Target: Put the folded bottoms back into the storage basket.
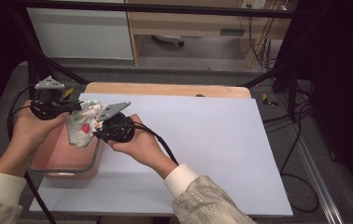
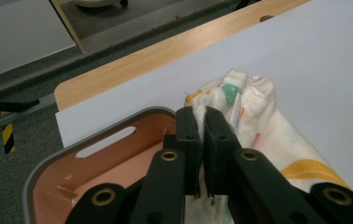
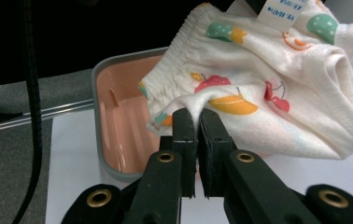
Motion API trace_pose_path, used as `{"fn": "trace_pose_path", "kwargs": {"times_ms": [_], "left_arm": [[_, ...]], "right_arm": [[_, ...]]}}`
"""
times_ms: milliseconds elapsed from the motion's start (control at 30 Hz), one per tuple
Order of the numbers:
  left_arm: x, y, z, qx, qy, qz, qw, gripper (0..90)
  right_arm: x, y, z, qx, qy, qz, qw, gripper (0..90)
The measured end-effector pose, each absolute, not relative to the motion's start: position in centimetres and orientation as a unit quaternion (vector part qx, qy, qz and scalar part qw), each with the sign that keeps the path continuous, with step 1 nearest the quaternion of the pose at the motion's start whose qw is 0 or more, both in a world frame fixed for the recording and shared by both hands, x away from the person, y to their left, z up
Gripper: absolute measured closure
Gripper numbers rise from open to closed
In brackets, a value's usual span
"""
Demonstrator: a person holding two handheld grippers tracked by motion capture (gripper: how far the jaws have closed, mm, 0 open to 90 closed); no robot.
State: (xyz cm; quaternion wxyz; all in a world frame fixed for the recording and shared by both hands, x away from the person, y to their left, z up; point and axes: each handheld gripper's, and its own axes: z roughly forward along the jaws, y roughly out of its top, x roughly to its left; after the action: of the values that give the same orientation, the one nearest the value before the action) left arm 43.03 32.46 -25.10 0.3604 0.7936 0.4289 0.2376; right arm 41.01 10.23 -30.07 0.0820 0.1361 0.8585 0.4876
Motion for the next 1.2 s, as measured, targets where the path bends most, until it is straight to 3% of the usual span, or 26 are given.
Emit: {"fn": "trace_pose_path", "kwargs": {"times_ms": [1200], "left_arm": [[42.8, 34.8, -25.4, 0.782, 0.447, 0.239, 0.363, 86.7]], "right_arm": [[41.2, 12.7, -31.1, 0.134, 0.853, 0.499, 0.067, 86.7]]}}
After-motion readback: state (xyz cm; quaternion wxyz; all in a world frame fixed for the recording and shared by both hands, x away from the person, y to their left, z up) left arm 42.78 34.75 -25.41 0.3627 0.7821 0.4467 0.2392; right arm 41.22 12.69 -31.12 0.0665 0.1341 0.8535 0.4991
